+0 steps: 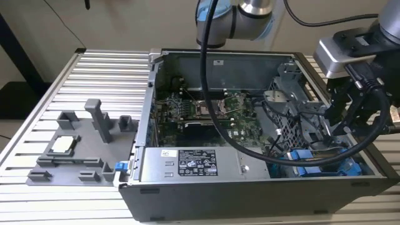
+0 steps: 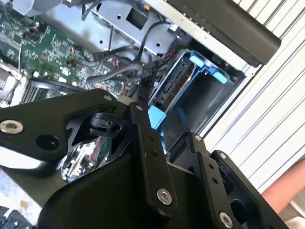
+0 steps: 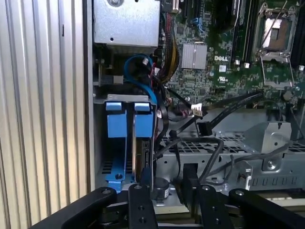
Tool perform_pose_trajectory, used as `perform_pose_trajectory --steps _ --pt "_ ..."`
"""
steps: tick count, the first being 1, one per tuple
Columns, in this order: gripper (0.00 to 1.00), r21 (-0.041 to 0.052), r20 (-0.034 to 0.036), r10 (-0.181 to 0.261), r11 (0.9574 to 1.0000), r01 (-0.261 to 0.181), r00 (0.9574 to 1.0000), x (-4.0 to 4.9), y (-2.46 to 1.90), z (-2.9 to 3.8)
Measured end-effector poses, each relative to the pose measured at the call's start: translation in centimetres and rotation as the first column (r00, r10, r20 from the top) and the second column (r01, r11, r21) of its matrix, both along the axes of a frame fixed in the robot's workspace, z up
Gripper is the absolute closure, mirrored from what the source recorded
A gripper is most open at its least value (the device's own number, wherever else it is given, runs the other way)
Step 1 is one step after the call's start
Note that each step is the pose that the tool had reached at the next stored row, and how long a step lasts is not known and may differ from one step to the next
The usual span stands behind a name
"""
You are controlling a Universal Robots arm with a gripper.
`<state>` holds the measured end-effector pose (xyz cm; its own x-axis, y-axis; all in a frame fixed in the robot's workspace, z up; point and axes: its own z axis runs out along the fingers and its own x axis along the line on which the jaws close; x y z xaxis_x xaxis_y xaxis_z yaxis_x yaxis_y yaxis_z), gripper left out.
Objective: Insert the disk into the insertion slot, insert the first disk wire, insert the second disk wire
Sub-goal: 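Insert the disk into the insertion slot, then insert the first disk wire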
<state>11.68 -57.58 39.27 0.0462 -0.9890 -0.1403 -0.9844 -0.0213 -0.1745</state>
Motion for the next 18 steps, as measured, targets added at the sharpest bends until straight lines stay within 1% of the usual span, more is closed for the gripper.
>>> perform_pose_trajectory --steps 1,3,5,6,7,8,10,11,13,14,15,16,17,18 --pt "0.6 -0.0001 0.0167 0.0 1.0 0.0 0.9999 -0.06 0.1 -0.01" --pt "0.6 0.0008 0.0382 0.001 1.0 -0.001 0.9993 -0.18 0.29 -0.06" --pt "0.6 -0.0003 0.0628 0.001 1.0 -0.001 0.998 -0.33 0.61 -0.13" --pt "0.6 -0.0012 0.0714 0.003 1.0 -0.003 0.9974 -0.38 0.81 -0.19" --pt "0.6 -0.002 0.0781 0.005 1.0 -0.004 0.9969 -0.43 1.01 -0.24" --pt "0.6 -0.0037 0.0827 0.007 1.0 -0.007 0.9965 -0.48 1.19 -0.28" --pt "0.6 -0.0137 0.0883 0.014 0.9998 -0.012 0.996 -0.6 1.47 -0.37" --pt "0.6 -0.0222 0.0895 0.017 0.9996 -0.016 0.9958 -0.65 1.57 -0.41" --pt "0.6 -0.0439 0.093 0.024 0.9988 -0.02 0.9954 -0.74 1.75 -0.46" --pt "0.6 -0.0486 0.0973 0.027 0.9986 -0.022 0.9949 -0.79 1.84 -0.52" --pt "0.6 -0.0497 0.1038 0.029 0.9985 -0.024 0.9942 -0.83 1.89 -0.6" --pt "0.6 -0.0507 0.1086 0.03 0.9984 -0.025 0.9936 -0.84 1.92 -0.65" --pt "0.6 -0.0543 0.1114 0.032 0.9982 -0.026 0.9933 -0.84 1.94 -0.68" --pt "0.6 -0.0597 0.1136 0.033 0.9979 -0.027 0.993 -0.85 1.95 -0.71"
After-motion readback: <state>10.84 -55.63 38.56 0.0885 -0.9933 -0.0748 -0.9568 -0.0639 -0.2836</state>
